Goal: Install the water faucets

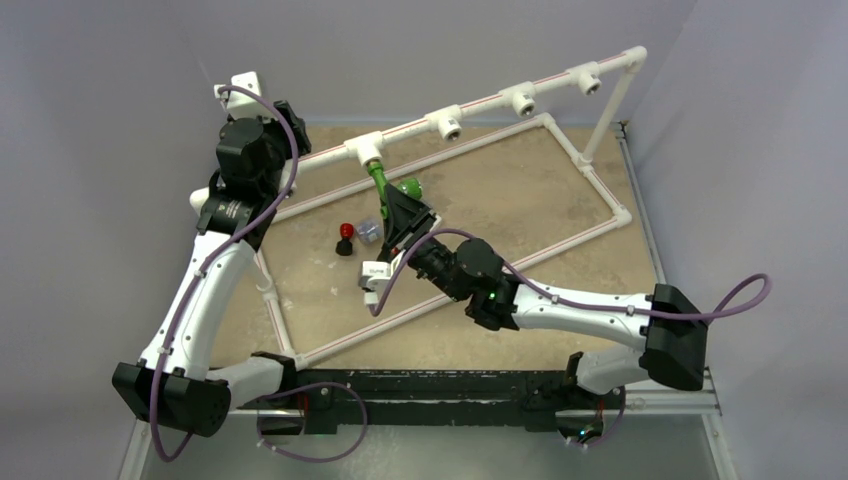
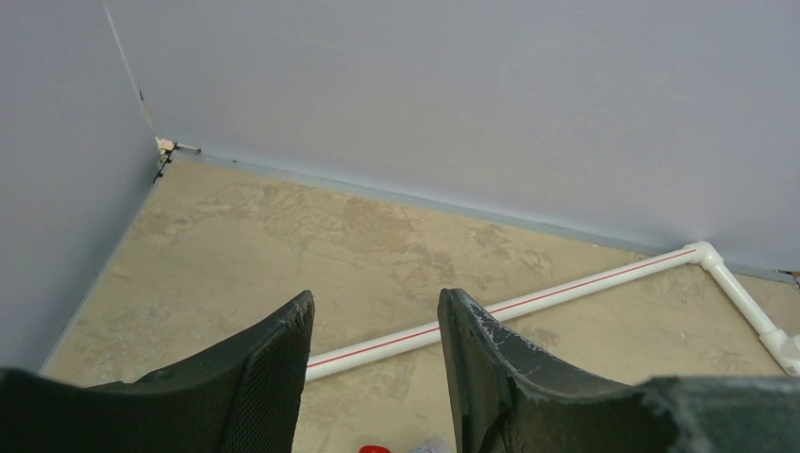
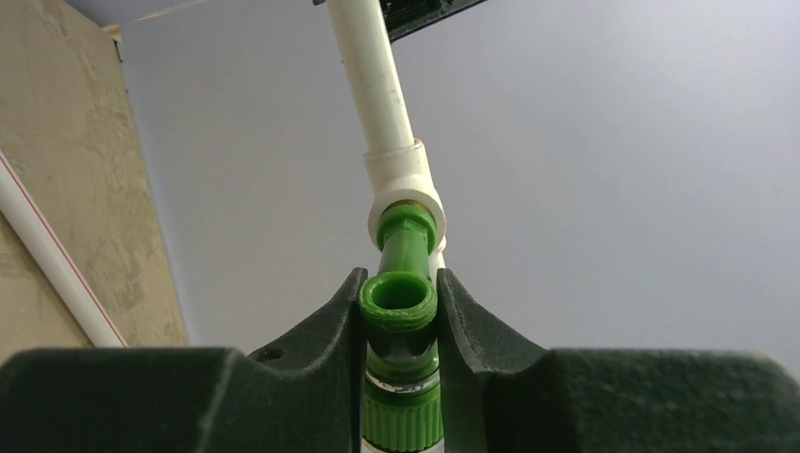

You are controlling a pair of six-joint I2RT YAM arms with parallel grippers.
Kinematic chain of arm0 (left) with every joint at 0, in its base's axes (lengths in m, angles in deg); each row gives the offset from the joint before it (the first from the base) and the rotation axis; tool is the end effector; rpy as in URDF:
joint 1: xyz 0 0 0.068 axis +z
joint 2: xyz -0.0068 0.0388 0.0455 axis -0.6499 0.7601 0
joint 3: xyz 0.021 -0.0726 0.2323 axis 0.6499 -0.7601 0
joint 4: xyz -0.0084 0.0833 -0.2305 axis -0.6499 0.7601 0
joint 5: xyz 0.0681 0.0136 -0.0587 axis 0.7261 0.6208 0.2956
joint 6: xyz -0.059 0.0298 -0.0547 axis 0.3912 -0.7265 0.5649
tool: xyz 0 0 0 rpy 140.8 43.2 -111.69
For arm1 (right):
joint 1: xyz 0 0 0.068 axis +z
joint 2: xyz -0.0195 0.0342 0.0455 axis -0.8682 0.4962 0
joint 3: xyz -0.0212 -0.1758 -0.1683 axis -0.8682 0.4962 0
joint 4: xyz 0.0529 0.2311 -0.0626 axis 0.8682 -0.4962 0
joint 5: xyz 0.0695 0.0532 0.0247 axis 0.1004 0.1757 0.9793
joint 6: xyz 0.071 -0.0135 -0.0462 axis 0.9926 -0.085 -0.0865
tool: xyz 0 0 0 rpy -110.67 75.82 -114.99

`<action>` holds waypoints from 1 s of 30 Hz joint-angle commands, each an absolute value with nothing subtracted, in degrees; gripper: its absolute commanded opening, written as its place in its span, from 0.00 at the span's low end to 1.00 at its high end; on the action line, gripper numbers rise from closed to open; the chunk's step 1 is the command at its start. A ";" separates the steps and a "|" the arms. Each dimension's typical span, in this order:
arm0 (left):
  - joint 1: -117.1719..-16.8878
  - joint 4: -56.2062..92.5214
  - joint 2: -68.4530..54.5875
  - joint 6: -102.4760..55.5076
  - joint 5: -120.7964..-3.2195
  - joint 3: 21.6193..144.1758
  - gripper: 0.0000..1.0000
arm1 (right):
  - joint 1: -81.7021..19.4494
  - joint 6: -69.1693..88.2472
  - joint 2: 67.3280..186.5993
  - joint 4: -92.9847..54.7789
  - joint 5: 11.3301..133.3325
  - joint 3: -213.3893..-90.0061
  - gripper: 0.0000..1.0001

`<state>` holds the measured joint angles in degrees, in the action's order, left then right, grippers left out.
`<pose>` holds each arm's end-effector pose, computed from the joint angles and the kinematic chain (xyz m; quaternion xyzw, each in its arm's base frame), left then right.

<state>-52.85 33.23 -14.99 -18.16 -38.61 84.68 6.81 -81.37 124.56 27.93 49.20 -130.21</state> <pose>0.2925 -0.0437 0.3993 -0.1173 0.7347 -0.0717 0.6643 0.1520 0.3072 0.3582 -0.5094 0.2463 -0.1962 0.8008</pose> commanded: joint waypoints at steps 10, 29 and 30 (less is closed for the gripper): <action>-54.77 44.59 -14.66 -18.89 -41.07 81.57 0.50 | 6.48 -71.46 126.28 39.93 44.79 -131.12 0.00; -54.77 44.56 -14.40 -18.80 -41.09 81.74 0.51 | 7.54 -18.47 127.59 55.22 35.84 -128.60 0.00; -54.77 44.60 -14.40 -18.80 -41.09 81.74 0.50 | 7.59 -15.96 127.99 56.37 34.73 -128.42 0.00</action>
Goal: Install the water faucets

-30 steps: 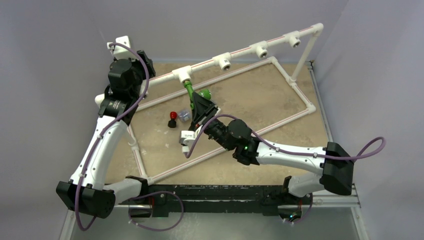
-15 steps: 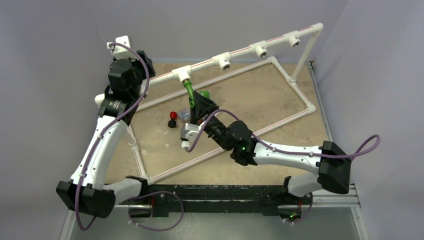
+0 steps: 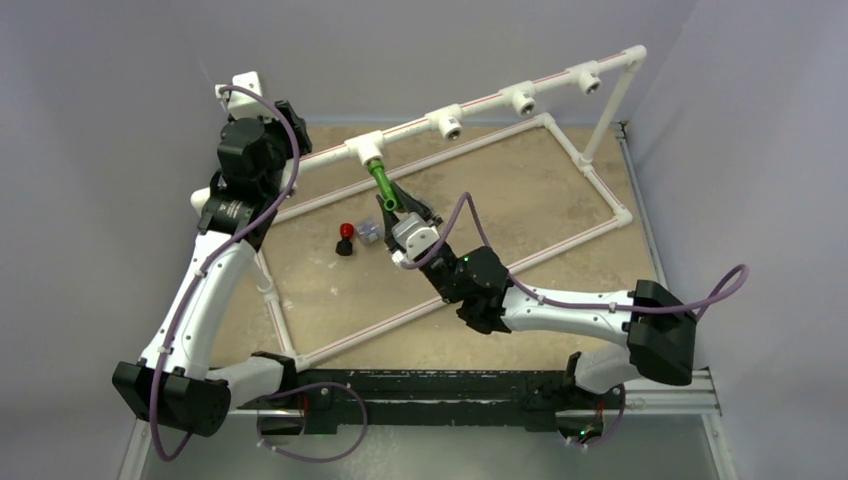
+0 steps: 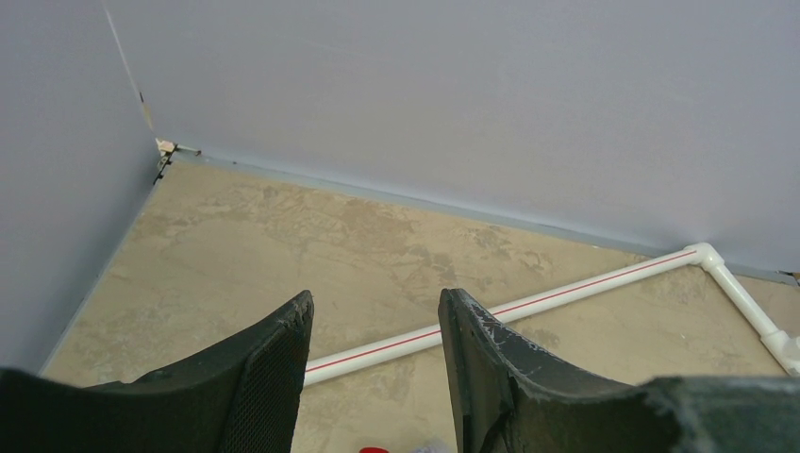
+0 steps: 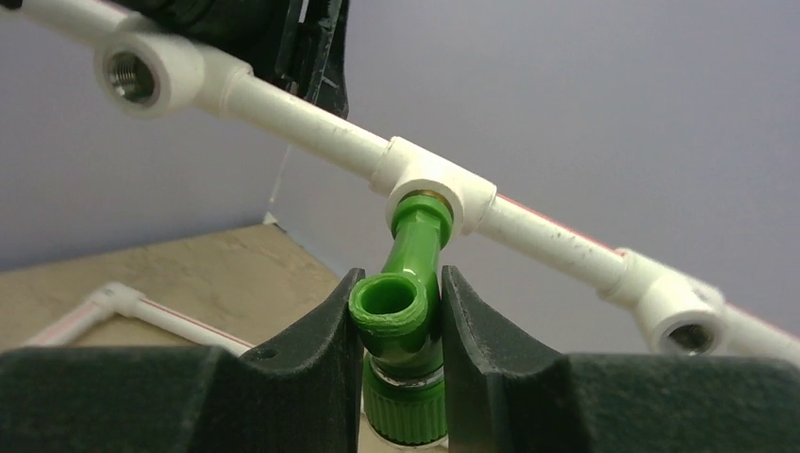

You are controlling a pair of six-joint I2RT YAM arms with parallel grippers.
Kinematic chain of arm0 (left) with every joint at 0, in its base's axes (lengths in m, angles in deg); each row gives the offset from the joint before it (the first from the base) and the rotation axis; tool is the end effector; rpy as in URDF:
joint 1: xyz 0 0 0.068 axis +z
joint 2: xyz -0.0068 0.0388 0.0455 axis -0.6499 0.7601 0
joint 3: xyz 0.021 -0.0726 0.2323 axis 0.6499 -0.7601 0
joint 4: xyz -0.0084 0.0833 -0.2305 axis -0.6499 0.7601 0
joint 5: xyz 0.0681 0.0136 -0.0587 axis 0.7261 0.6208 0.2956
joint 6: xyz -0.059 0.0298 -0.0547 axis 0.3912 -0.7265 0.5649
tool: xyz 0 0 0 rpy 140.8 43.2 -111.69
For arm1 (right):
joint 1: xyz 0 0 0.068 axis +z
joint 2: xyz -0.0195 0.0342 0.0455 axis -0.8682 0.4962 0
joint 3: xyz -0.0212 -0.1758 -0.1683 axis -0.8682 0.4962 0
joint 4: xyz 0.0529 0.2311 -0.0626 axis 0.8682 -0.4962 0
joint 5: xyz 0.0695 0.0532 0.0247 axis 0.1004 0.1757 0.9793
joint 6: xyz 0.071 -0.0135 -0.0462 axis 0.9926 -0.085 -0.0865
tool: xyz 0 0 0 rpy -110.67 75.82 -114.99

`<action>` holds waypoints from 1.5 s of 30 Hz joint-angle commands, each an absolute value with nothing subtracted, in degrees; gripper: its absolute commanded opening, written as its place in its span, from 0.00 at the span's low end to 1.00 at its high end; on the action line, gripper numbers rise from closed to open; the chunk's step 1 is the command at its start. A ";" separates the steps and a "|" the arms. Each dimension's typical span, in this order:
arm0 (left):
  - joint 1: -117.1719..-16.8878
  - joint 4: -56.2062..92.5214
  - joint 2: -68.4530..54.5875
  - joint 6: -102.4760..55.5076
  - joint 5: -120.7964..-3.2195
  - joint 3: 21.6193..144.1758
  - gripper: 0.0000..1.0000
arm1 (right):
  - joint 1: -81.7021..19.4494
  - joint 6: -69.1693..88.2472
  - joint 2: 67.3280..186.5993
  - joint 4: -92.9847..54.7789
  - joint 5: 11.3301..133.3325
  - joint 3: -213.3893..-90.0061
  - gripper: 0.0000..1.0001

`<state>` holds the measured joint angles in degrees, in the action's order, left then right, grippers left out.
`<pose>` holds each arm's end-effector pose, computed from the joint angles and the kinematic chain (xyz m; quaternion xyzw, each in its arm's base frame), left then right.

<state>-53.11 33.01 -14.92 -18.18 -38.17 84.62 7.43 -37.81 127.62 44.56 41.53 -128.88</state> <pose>0.2928 -0.0446 0.3992 -0.1181 0.7340 -0.0705 0.6651 0.1542 0.2970 0.3685 -0.2677 0.4127 0.1118 0.8635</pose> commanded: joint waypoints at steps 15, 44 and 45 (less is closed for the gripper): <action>-54.81 44.63 -14.14 -18.74 -41.35 81.83 0.50 | 7.47 34.76 127.71 53.71 20.33 -130.51 0.00; -54.88 45.13 -14.75 -18.60 -41.64 81.83 0.50 | 3.47 94.31 123.61 29.57 21.13 -129.97 0.00; -54.90 45.09 -14.71 -18.58 -41.62 81.83 0.51 | 3.47 93.89 123.49 29.04 20.88 -130.14 0.00</action>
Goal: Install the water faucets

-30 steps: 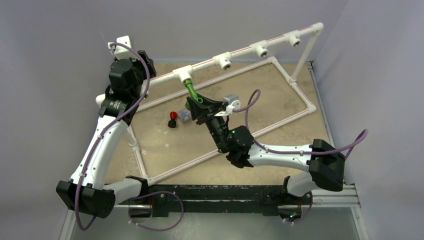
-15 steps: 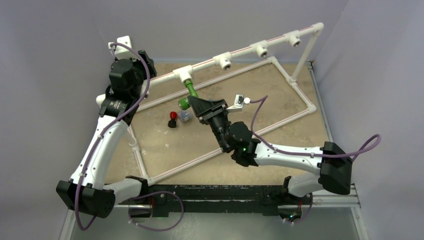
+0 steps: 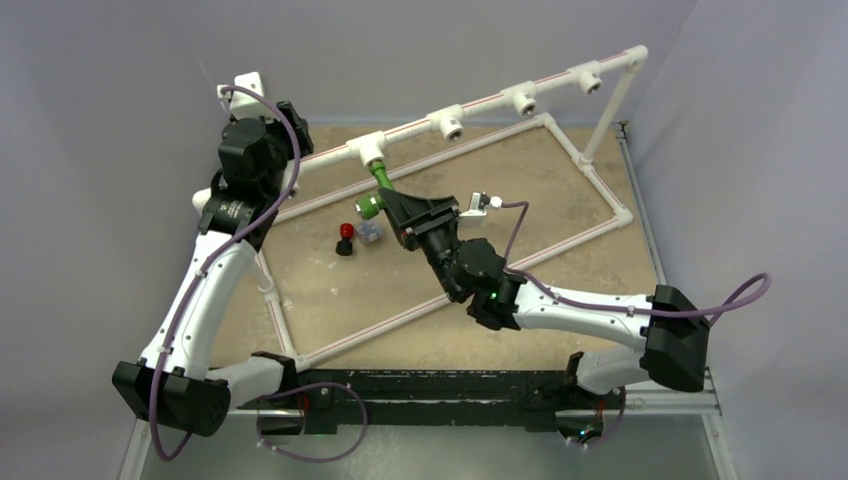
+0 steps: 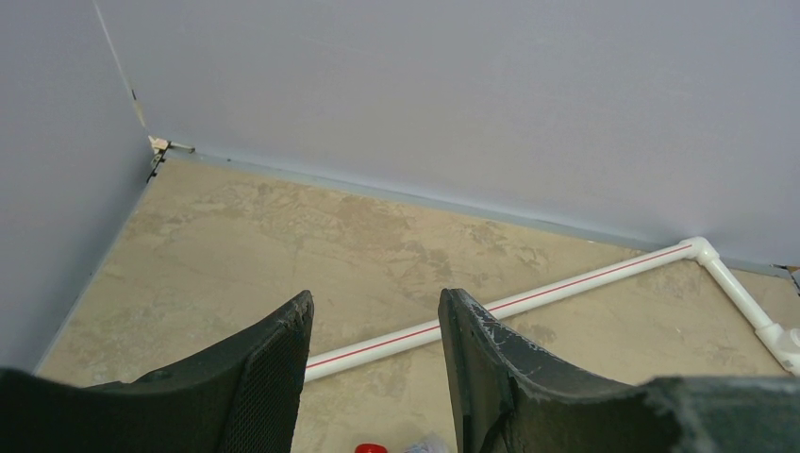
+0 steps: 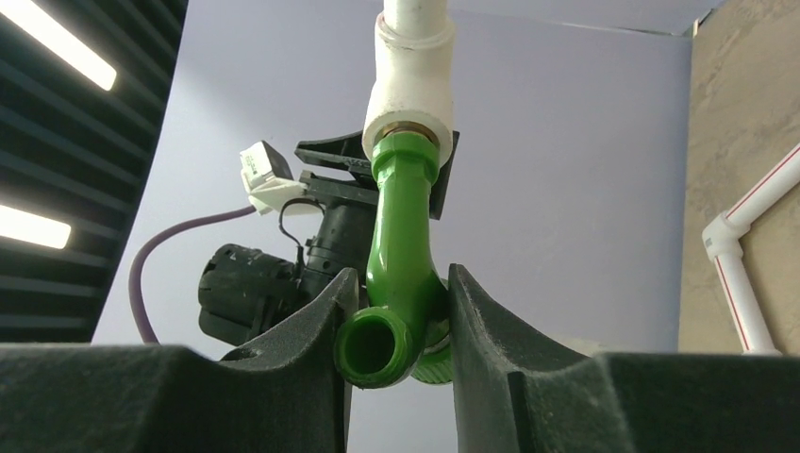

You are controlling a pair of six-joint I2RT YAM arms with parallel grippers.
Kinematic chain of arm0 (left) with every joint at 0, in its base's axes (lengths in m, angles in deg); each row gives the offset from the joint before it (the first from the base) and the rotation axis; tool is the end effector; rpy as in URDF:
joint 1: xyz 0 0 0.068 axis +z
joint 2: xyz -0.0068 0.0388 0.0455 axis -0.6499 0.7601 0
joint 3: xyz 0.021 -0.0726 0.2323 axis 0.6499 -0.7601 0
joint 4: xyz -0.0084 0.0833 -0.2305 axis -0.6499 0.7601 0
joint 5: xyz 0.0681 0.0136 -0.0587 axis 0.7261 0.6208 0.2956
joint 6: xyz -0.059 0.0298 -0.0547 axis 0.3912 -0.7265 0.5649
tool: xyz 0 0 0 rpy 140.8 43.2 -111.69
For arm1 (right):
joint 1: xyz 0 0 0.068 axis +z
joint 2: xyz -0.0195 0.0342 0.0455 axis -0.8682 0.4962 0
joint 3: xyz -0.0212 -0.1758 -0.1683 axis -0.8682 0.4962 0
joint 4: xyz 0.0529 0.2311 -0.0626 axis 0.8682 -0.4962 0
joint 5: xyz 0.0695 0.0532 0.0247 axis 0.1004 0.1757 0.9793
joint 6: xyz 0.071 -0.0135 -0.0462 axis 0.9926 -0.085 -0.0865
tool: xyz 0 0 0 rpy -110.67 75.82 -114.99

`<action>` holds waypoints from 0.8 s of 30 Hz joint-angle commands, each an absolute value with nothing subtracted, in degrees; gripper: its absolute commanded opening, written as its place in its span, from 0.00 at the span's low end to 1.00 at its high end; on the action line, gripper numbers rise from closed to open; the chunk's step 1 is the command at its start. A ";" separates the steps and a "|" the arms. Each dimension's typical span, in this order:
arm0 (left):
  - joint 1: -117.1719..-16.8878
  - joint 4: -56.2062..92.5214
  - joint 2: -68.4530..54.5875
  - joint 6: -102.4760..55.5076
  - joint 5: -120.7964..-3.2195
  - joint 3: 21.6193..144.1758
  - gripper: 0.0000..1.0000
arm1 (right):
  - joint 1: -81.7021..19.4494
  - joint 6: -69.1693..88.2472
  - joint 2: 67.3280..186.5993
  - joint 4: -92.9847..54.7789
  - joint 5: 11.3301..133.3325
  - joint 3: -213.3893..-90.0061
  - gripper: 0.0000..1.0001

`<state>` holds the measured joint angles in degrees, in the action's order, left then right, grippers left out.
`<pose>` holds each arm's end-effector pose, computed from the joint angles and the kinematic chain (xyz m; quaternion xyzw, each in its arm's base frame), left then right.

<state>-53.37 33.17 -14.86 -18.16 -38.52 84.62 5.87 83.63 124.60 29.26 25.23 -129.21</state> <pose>0.2928 -0.0464 0.3985 -0.1144 0.7359 -0.0739 0.6633 0.1768 0.2804 0.3493 0.3454 0.4846 0.6957 0.4022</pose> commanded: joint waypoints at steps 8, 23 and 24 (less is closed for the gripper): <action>-54.94 44.96 -14.33 -18.54 -41.79 81.88 0.50 | 3.47 90.60 122.87 26.98 19.62 -130.47 0.30; -54.94 44.78 -14.23 -18.63 -41.51 81.70 0.50 | 3.42 78.86 120.49 26.72 18.85 -130.30 0.81; -54.94 44.83 -14.23 -18.63 -41.53 81.66 0.50 | 3.45 77.26 120.04 27.30 19.00 -129.86 0.81</action>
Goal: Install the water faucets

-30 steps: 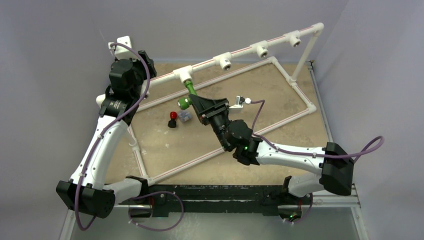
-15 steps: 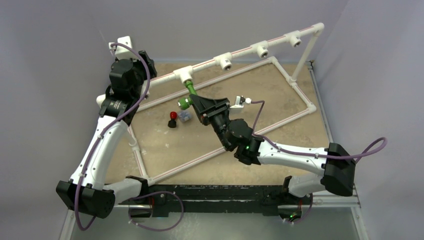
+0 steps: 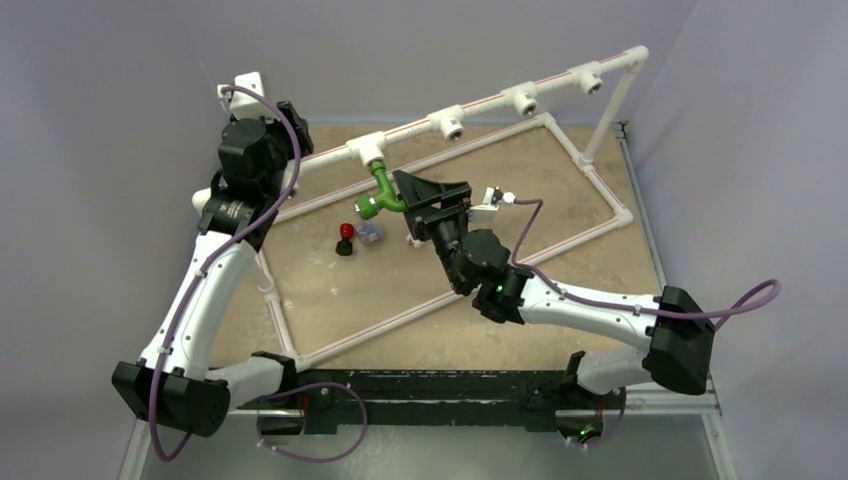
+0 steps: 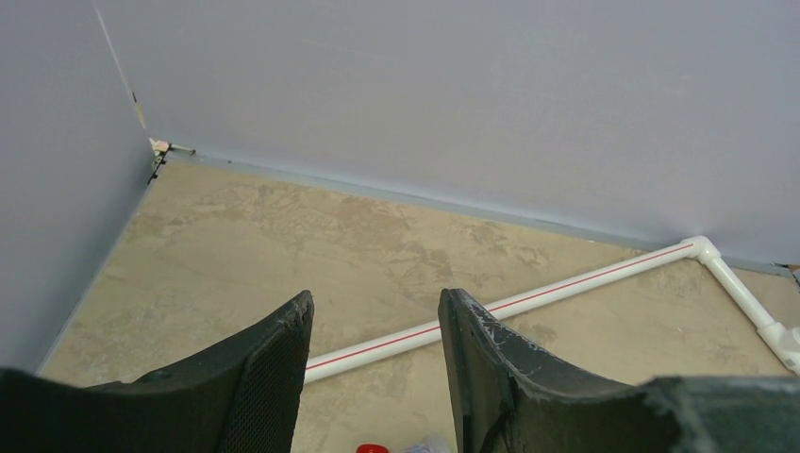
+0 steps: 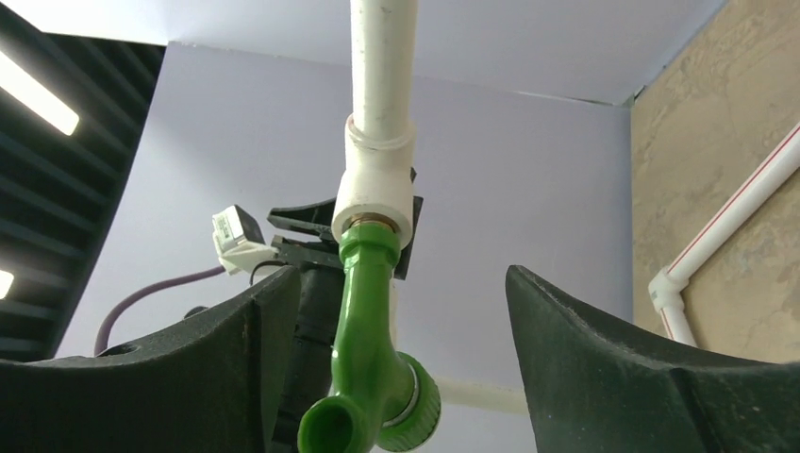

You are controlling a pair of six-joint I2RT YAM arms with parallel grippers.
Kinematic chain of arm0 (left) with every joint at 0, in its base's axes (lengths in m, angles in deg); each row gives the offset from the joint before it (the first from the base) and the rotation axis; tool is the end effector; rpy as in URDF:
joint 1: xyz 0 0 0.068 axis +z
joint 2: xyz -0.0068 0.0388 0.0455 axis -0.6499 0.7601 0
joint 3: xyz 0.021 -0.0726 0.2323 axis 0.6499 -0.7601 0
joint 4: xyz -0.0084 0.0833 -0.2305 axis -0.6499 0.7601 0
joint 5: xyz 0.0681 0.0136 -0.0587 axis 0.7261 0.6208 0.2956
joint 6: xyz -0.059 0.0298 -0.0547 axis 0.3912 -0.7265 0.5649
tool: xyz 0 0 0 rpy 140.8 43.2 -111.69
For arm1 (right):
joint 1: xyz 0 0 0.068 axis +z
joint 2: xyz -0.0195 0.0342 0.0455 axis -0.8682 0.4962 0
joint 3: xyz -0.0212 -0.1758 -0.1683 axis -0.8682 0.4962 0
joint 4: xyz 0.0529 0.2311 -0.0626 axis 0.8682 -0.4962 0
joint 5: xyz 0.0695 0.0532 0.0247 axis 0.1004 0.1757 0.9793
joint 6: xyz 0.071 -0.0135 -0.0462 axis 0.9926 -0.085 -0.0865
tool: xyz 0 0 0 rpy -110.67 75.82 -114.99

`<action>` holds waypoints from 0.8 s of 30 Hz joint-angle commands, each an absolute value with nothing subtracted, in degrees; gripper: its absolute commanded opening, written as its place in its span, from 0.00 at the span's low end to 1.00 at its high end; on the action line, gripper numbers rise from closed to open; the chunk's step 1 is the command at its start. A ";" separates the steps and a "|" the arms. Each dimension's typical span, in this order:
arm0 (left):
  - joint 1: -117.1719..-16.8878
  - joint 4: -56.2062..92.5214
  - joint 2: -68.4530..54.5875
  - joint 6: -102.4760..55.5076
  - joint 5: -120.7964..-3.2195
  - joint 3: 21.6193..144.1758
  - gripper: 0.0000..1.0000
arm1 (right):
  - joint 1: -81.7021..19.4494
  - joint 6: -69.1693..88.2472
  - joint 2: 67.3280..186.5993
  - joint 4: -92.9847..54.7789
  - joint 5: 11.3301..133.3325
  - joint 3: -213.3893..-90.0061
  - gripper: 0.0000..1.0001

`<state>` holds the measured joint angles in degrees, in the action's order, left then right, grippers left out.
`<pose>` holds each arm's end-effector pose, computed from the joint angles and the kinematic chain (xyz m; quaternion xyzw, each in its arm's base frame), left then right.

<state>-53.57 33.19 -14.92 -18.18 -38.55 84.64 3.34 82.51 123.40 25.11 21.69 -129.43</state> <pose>0.2923 -0.0474 0.3989 -0.1129 0.7358 -0.0752 0.6635 0.1901 0.2667 0.3471 0.3719 0.4897 0.6547 0.4395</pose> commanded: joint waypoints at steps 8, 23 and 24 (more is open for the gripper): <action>-54.94 45.04 -14.38 -18.81 -41.31 82.07 0.51 | 3.47 57.15 112.77 31.82 21.81 -125.17 0.82; -54.94 45.31 -14.40 -18.89 -41.25 82.38 0.51 | 3.47 -4.86 102.20 14.67 42.75 -127.78 0.86; -54.94 45.27 -14.40 -18.89 -41.31 82.24 0.51 | 3.47 -9.64 102.04 12.34 44.86 -128.39 0.86</action>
<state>-53.57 33.21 -14.92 -18.18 -38.55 84.64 3.38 14.91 103.36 20.76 37.03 -124.73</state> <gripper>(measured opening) 0.506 0.857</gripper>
